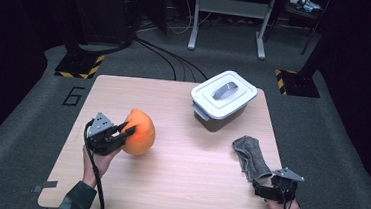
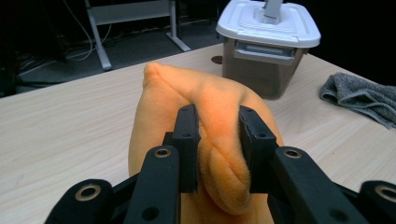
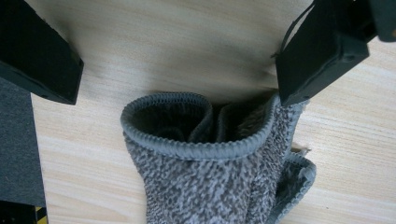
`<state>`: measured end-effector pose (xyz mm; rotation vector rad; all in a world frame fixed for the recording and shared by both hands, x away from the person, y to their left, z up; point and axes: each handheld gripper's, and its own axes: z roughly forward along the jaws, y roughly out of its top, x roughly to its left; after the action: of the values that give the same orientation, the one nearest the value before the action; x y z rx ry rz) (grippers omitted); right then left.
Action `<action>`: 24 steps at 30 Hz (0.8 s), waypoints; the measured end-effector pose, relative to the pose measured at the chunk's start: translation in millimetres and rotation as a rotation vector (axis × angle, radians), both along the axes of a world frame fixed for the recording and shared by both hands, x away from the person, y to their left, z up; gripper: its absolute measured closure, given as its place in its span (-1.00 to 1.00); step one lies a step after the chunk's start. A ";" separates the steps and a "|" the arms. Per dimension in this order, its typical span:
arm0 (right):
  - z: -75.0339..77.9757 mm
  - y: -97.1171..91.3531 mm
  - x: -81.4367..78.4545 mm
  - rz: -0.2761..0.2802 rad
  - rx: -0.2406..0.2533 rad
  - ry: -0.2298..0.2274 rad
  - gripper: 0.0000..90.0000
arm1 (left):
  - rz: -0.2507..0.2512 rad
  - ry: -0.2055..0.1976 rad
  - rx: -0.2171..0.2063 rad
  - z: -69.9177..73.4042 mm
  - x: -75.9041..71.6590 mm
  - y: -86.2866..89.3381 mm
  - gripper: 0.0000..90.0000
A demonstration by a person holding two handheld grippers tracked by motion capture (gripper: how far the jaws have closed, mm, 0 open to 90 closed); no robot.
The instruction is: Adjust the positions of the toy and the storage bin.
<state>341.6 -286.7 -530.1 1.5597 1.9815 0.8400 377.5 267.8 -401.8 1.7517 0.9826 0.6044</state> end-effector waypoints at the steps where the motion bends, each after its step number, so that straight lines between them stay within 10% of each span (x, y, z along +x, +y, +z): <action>1: -0.1 -0.2 0.2 0.003 -0.003 -0.004 -1.00 | 0.005 0.006 0.001 1.4 2.1 3.4 0.59; 24: 0.1 -0.4 1.2 0.013 -0.004 -0.001 -1.00 | 0.136 -0.008 0.003 3.9 -3.7 62.2 0.59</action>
<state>342.8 -287.1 -530.0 1.5451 1.9935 0.8421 373.8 329.9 -398.0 1.6940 1.1020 0.6985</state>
